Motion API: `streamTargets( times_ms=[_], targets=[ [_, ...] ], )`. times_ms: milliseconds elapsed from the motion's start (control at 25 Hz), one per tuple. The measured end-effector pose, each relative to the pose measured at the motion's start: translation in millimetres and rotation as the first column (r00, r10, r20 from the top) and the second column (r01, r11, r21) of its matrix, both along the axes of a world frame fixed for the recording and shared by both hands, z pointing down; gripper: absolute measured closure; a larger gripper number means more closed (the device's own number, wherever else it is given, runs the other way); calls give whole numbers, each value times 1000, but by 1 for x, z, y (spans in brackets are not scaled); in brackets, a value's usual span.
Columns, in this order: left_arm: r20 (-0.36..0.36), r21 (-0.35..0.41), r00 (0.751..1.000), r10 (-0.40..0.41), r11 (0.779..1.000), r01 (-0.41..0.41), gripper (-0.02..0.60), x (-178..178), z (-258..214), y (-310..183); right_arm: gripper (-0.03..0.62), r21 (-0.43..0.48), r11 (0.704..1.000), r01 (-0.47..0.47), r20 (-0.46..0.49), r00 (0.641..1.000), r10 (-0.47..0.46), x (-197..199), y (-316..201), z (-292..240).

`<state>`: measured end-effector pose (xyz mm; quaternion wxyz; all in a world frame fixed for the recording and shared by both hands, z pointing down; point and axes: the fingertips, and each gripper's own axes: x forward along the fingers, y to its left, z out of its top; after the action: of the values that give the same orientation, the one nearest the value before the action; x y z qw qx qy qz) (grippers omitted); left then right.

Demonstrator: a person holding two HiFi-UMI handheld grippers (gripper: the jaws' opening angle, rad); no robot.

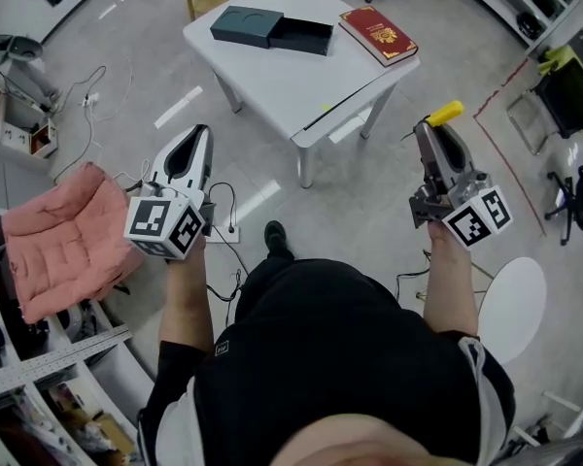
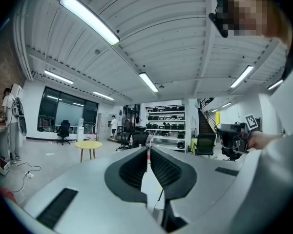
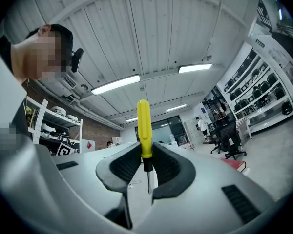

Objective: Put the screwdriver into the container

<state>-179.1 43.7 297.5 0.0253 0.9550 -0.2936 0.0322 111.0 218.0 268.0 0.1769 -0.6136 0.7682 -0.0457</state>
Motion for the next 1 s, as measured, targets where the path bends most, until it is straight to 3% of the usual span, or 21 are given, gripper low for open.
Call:
streamTargets(
  times_ms=[600, 1000],
  targets=[
    [-7, -37, 998, 67, 997, -67, 549, -11, 19, -154, 508, -47, 998, -35, -9, 999, 35, -32, -150, 1],
    [-19, -69, 995, 94, 993, -95, 549, -33, 35, -223, 508, -70, 995, -76, -23, 997, 75, -56, -209, 4]
  ],
)
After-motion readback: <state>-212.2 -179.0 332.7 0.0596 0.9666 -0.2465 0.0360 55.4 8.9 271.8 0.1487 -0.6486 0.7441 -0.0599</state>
